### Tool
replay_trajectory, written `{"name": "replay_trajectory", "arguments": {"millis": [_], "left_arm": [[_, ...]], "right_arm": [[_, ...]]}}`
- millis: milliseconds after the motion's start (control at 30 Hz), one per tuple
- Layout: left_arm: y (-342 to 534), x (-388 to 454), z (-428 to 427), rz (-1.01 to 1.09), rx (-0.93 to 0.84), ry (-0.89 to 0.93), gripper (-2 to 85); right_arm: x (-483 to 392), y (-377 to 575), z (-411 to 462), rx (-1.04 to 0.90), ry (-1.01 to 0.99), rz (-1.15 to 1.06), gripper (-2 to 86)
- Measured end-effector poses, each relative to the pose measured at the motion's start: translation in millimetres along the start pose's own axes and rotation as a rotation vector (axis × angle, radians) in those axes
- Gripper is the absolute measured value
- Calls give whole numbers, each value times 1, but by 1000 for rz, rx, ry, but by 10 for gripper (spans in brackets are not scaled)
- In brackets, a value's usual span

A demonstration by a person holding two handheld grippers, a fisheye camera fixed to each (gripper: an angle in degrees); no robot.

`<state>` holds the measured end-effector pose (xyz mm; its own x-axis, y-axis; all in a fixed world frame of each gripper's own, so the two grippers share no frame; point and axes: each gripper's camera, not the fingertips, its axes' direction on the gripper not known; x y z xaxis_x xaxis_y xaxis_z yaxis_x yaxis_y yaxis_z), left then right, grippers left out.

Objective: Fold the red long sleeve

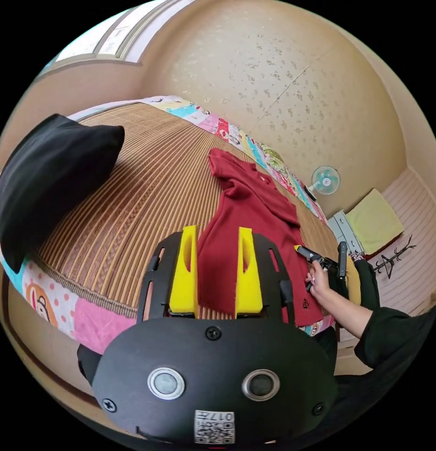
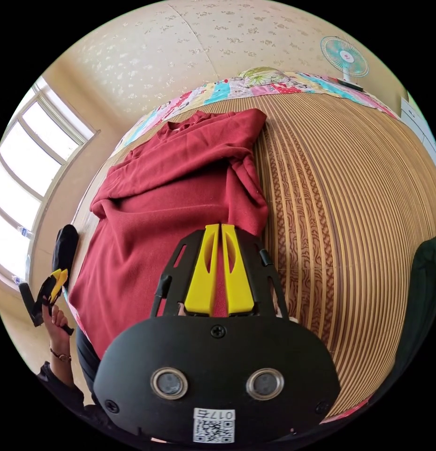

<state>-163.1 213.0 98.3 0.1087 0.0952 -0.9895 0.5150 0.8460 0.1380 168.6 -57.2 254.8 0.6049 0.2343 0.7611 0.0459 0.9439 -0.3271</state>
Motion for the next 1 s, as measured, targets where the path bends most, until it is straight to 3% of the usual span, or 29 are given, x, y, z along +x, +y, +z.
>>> {"name": "replay_trajectory", "arguments": {"millis": [67,267,367,467,533,633,867,1000], "left_arm": [[7,-21,5,-41,-158,-24,115],[9,-28,-1,18,-324,12,54],[21,-26,-27,105,-336,75,52],[44,-45,-50,42,-316,196,51],[55,-58,-59,-22,-300,257,51],[69,-71,-69,-96,-276,299,51],[79,-105,-81,-246,-211,505,51],[76,-111,-91,-248,-217,508,50]], "right_arm": [[8,-1,-4,-2,-22,10,12],[13,11,-55,17,-22,19,11],[22,58,-126,137,-108,-13,19],[52,115,-167,107,-121,-10,52],[81,145,-181,30,-113,79,79],[128,193,-204,66,-240,214,94],[153,212,-200,-76,-361,268,90],[149,221,-189,-132,-394,288,65]]}}
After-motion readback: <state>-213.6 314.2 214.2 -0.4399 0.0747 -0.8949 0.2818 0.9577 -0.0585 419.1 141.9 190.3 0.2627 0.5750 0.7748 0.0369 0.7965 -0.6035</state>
